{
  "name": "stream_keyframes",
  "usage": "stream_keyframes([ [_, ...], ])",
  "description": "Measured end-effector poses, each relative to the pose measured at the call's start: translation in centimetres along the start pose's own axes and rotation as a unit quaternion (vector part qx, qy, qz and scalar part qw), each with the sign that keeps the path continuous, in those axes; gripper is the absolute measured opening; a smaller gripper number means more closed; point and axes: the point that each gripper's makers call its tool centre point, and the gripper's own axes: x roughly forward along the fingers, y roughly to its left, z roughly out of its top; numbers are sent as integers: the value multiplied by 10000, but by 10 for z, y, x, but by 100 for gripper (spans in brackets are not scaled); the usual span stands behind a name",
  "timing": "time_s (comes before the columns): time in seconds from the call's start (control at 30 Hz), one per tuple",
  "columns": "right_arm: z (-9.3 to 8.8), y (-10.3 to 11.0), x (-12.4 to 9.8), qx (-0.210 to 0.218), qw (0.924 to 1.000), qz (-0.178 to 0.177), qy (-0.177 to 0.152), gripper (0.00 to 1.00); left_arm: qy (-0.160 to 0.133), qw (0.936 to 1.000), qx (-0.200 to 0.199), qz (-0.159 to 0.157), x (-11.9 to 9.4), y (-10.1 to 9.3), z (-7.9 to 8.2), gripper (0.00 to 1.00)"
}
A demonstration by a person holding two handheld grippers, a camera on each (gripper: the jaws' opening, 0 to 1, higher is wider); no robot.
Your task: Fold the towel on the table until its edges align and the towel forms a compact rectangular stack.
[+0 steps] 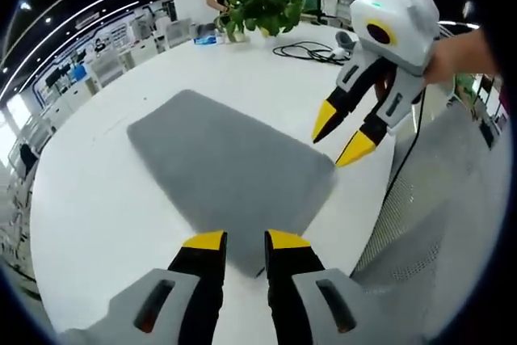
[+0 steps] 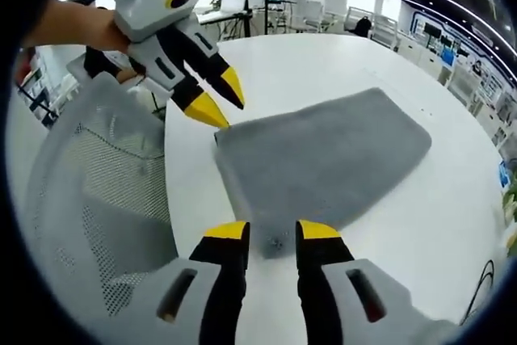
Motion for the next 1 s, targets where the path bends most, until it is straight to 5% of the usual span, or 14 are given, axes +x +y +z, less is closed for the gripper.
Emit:
stream_keyframes([
  [0.43,-13,7,18,-221,9992,173,281,23,218,9996,146,-99,12,-10,-20,20],
  [0.63,-21,10,23,-136,9990,177,392,24,349,9972,588,-290,19,-15,-27,24],
  [1.0,-26,7,30,-11,9984,143,542,22,397,9958,706,-437,36,-7,-34,25],
])
